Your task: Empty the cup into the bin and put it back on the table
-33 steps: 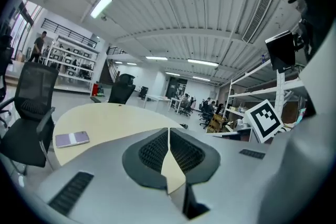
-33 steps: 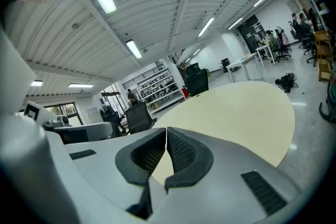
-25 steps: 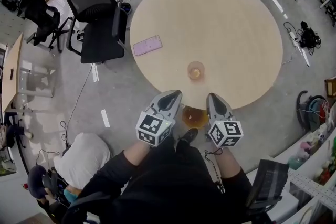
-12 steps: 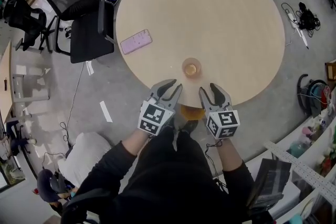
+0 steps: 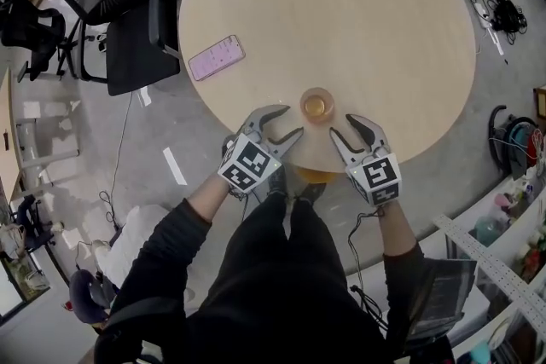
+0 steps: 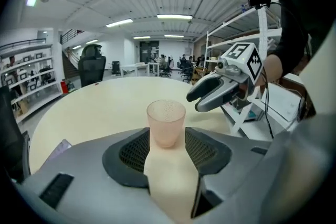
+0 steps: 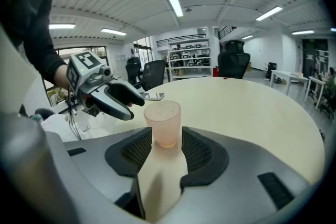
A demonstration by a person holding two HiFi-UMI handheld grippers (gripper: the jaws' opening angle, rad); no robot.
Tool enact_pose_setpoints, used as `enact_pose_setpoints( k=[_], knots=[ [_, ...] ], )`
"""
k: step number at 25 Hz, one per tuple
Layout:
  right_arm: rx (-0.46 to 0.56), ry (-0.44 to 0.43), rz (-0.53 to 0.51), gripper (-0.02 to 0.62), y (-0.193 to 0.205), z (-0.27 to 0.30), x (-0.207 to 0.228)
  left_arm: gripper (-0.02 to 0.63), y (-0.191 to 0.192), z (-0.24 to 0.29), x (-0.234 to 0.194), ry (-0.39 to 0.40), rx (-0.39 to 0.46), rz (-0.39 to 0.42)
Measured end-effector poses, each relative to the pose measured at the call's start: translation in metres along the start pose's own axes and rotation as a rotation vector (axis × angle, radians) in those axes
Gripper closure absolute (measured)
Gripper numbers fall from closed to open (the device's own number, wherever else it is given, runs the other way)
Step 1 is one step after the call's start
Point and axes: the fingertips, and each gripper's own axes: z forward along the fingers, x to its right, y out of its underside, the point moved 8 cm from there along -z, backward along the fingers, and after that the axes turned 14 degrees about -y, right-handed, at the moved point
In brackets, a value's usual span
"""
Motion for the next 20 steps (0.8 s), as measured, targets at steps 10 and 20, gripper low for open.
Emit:
enact_pose_setpoints(
  k=[10, 20],
  knots=[
    [-0.195, -0.124, -0.179, 0.408, 0.007, 0.039, 0.021, 0.393, 0.002, 0.043, -0.019, 0.19, -0.067, 0.237],
    [-0.155, -0.139, -0.16, 0.4, 0.004, 0.051, 0.018, 0.391, -0.003, 0.052, -0.019, 0.214, -0.025, 0.268]
  ],
)
